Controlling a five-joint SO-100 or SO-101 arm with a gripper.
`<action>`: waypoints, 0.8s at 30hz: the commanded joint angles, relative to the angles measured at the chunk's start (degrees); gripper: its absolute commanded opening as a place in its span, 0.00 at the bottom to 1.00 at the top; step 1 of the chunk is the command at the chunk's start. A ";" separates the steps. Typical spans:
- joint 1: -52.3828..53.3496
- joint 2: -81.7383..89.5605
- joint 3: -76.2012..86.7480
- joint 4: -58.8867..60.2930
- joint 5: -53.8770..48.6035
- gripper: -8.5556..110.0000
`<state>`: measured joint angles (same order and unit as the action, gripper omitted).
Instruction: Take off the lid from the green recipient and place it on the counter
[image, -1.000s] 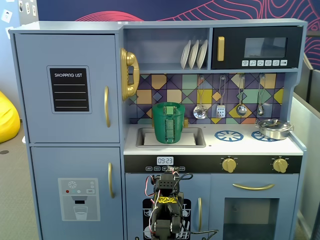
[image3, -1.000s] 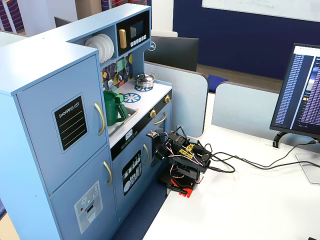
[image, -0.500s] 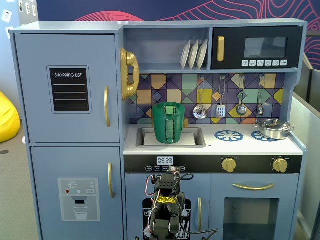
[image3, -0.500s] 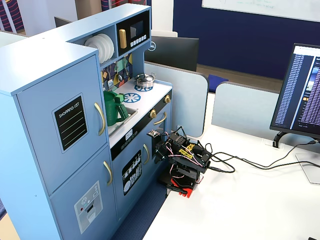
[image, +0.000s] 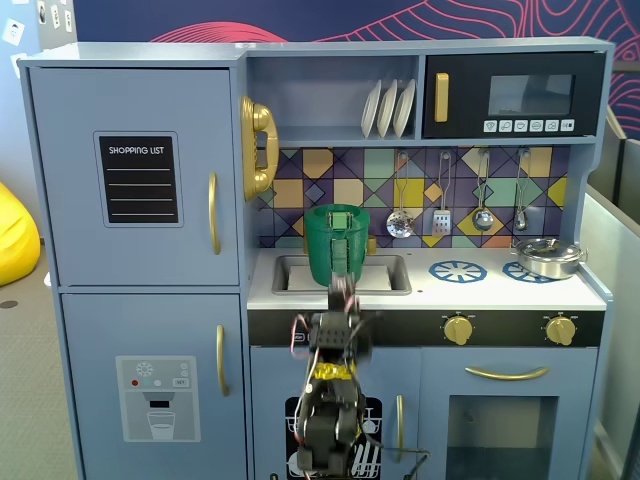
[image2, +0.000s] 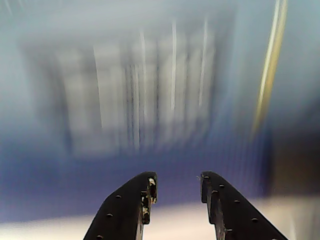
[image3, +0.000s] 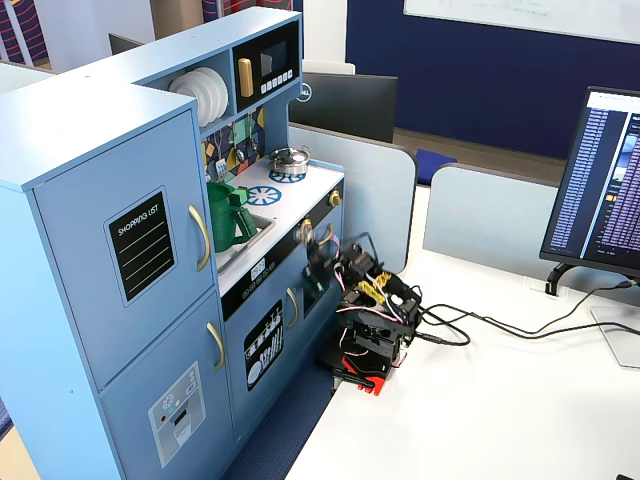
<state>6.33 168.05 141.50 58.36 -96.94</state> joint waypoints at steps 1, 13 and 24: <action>-2.29 -9.58 -16.44 -19.34 -0.35 0.11; -3.08 -22.59 -28.83 -36.74 1.23 0.32; -1.23 -30.15 -37.62 -34.89 0.09 0.38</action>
<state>3.96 140.19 109.86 23.55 -95.62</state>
